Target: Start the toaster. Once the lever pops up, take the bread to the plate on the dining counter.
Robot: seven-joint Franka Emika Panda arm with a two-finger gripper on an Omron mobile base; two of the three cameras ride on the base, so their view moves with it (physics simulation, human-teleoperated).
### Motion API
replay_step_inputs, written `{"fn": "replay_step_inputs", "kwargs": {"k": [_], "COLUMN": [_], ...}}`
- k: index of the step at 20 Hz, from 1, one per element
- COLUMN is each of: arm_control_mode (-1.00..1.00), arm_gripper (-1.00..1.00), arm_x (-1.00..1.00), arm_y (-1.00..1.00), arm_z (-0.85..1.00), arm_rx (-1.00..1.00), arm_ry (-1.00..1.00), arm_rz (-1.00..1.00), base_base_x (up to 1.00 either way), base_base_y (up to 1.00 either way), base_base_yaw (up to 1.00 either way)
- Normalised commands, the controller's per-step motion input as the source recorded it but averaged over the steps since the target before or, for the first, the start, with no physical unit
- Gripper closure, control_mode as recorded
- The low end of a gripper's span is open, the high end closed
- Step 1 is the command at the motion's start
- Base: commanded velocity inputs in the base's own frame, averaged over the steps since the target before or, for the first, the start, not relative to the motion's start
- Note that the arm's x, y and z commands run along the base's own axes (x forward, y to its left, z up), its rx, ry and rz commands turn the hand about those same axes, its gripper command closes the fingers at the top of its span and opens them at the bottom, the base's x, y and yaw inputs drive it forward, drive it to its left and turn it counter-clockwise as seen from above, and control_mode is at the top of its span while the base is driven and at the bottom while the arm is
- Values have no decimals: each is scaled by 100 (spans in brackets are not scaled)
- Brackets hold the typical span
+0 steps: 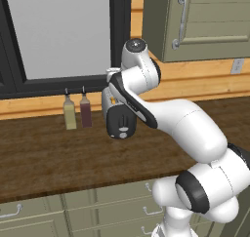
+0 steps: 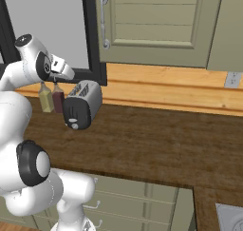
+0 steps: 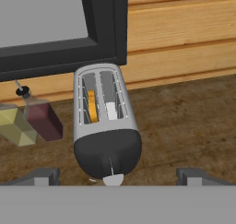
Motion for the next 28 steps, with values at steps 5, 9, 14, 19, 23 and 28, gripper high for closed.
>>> {"fn": "replay_step_inputs", "kwargs": {"k": [5,9,14,19,23,28], "arm_control_mode": [-100,-100,-100,-100,-100,-100], "arm_gripper": [-100,-100,-100,-100,-100,-100], "arm_x": [0,0,0,0,0,0], "arm_y": [0,0,0,0,0,0], "arm_z": [0,0,0,0,0,0], "arm_rx": [0,0,0,0,0,0], "arm_ry": [0,0,0,0,0,0], "arm_rz": [0,0,0,0,0,0], "base_base_x": [0,0,0,0,0,0], "base_base_y": [0,0,0,0,0,0], "base_base_yaw": [0,0,0,0,0,0]}}
